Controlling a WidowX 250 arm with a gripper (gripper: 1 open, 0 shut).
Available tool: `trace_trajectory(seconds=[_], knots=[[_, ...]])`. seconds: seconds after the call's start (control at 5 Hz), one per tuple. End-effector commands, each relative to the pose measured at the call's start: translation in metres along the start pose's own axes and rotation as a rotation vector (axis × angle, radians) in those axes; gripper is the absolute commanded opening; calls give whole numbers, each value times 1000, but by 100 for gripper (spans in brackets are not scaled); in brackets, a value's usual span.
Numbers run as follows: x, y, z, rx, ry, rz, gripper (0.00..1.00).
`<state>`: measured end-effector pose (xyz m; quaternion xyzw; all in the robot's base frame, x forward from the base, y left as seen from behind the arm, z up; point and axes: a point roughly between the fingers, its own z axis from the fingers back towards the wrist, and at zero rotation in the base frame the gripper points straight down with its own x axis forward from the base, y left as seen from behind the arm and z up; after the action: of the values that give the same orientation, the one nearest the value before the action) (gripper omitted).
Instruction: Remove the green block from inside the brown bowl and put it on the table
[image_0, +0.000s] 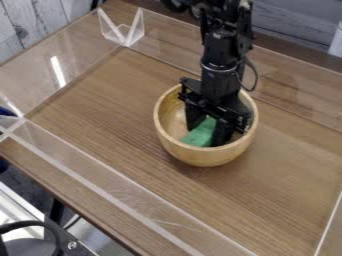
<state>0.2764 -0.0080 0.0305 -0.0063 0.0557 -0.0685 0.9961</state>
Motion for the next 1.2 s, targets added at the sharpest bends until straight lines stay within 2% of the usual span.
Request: trace_trajectory(seconds=[0.0,0.2,0.4,0.6,0.8,1.0], knots=[[6,1,23,6,-79,-5,0],[6,2,26,6,-84,-6,100],[7,1,26,4,-94,-10,0],[8,1,24,1,-97,-12,0],[8,1,25,0,-96,-13,100],[9,1,21,-2,-97,-13,0]])
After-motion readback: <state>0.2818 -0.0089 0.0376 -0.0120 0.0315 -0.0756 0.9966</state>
